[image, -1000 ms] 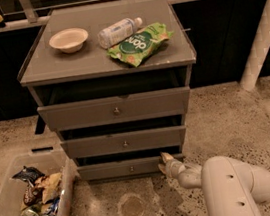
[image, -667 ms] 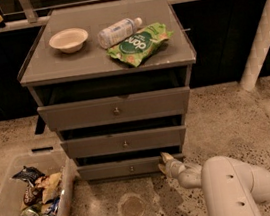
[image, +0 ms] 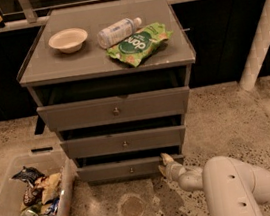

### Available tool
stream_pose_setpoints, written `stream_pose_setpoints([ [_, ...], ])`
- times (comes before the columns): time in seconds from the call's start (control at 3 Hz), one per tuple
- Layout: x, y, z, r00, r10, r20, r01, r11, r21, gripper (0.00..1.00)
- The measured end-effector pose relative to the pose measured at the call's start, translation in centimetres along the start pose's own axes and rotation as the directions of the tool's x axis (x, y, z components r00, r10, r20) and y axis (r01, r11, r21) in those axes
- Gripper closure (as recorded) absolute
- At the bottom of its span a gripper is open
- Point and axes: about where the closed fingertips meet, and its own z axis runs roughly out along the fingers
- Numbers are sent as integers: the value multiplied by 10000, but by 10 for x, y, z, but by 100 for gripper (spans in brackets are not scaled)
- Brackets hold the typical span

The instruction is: Open bottom drawer

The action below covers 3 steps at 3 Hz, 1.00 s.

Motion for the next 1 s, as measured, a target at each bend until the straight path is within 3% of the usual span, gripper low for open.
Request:
stream_pose_setpoints([
  [1.0, -10, 7, -17, 9998, 164, 143, -163, 9998, -74, 100],
])
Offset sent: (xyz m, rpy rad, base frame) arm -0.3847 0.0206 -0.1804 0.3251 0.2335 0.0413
